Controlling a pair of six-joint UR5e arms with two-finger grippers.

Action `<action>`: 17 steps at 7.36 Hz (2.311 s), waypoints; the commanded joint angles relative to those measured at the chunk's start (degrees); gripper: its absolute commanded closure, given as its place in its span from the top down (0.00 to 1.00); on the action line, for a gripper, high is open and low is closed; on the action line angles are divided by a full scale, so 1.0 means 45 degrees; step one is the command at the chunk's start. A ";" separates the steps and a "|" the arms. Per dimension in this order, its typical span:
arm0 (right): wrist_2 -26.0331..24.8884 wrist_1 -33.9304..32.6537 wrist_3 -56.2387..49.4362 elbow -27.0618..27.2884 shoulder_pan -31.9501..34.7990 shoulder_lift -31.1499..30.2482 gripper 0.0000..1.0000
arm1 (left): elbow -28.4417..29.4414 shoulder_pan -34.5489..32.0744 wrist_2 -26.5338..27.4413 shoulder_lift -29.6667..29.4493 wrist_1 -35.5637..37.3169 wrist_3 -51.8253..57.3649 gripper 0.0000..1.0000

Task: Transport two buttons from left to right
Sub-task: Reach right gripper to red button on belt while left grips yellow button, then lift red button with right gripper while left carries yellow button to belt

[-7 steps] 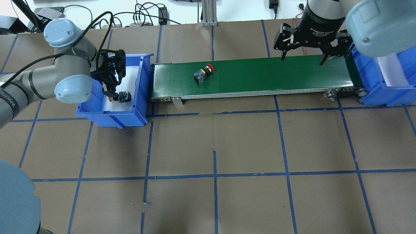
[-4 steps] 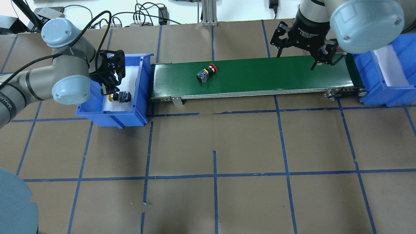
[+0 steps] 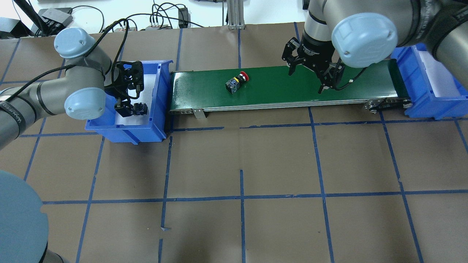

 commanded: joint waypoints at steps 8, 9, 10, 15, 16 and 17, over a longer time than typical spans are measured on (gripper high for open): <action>-0.0245 -0.3708 0.1206 -0.1284 0.1680 0.3288 1.00 | -0.0021 0.0027 -0.0479 -0.0685 0.0527 -0.0255 0.05; -0.0246 -0.3649 0.1206 -0.1637 0.1700 0.3523 1.00 | 0.0037 0.0027 -0.0344 -0.0511 0.0527 -0.0255 0.05; -0.0246 -0.3688 0.1206 -0.1795 0.1719 0.3641 1.00 | 0.0173 -0.0031 -0.0285 -0.0278 0.0334 -0.0255 0.05; -0.0246 -0.3747 0.1225 -0.2012 0.1993 0.4383 1.00 | 0.0311 -0.0031 -0.0206 0.2492 -0.2026 -0.0274 0.04; -0.0265 -0.3785 0.1206 -0.1973 0.1993 0.4404 1.00 | 0.0350 -0.0089 -0.0206 0.2691 -0.2205 -0.0893 0.04; -0.0710 -0.3844 0.1013 -0.1895 0.1935 0.4500 0.94 | 0.0756 -0.0244 -0.0225 0.2500 -0.2207 -0.1596 0.04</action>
